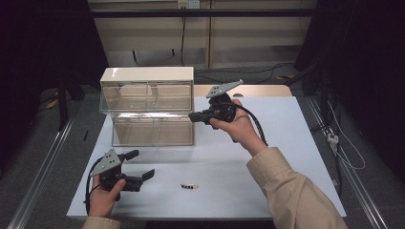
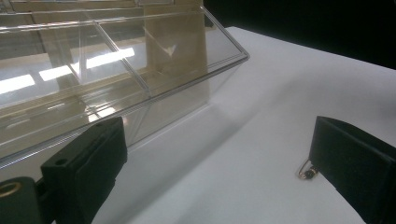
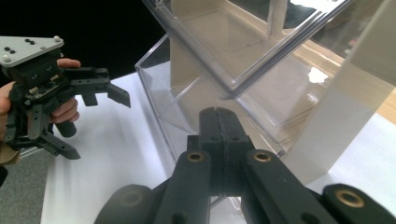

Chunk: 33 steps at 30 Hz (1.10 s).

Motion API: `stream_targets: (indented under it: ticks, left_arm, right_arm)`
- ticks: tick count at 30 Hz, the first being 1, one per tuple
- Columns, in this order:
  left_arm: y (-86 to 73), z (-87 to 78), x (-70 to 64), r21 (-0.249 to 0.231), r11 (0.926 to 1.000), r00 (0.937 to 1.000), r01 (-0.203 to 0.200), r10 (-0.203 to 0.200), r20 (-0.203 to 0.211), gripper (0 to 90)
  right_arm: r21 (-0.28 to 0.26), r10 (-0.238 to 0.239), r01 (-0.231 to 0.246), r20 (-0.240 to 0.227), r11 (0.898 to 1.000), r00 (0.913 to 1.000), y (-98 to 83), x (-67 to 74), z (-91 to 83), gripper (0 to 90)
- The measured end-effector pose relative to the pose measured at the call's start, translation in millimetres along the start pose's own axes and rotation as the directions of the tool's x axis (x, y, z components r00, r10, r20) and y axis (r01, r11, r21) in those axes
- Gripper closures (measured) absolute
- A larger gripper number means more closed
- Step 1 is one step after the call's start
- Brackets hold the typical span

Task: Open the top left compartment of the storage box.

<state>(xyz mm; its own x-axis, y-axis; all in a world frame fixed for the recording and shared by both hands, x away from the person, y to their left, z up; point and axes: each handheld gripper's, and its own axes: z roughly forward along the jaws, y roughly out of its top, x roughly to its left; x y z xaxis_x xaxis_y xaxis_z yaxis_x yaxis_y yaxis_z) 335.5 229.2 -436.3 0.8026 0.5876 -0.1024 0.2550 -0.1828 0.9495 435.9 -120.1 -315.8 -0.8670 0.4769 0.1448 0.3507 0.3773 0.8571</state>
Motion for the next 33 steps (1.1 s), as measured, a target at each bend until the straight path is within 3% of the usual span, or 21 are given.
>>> stream_targets:
  ticks: [11, 15, 26, 27, 29, 33]
  left_arm:
    - [-0.1, 0.5, 0.1, 0.001, 1.0, 1.0, 0.001, -0.001, 0.004, 4.0]
    - [0.0, 0.3, 0.1, 0.002, 1.0, 1.0, 0.0, 0.0, 0.004, 4.0]
    - [-0.2, 1.2, 0.8, 0.002, 1.0, 1.0, 0.003, -0.003, 0.004, 4.0]
    - [-0.2, 1.2, 0.8, 0.003, 1.0, 1.0, 0.004, -0.004, 0.004, 4.0]
    - [-0.2, 1.2, 1.0, 0.004, 1.0, 1.0, 0.003, -0.003, 0.004, 4.0]
    - [-0.1, 0.7, 0.5, 0.0, 1.0, 1.0, 0.005, -0.005, 0.004, 4.0]
  right_arm:
    - [-0.022, -0.018, 0.018, -0.009, 1.0, 0.9998, 3.7, 0.4, 0.8, 90.0]
    - [-0.009, -0.056, 0.056, 0.013, 0.998, 0.9983, 6.7, 3.7, 2.0, 90.0]
    - [-0.012, -0.068, 0.068, -0.002, 0.998, 0.9977, 6.6, 2.8, 1.3, 90.0]
    - [-0.029, -0.059, 0.058, -0.022, 0.998, 0.998, 6.5, 3.3, 1.1, 90.0]
    - [-0.082, -0.053, 0.052, -0.018, 0.995, 0.9984, 10.4, 5.5, -1.8, 90.0]
    - [-0.075, -0.08, 0.079, -0.008, 0.994, 0.9968, 22.2, 8.4, -5.3, 90.0]
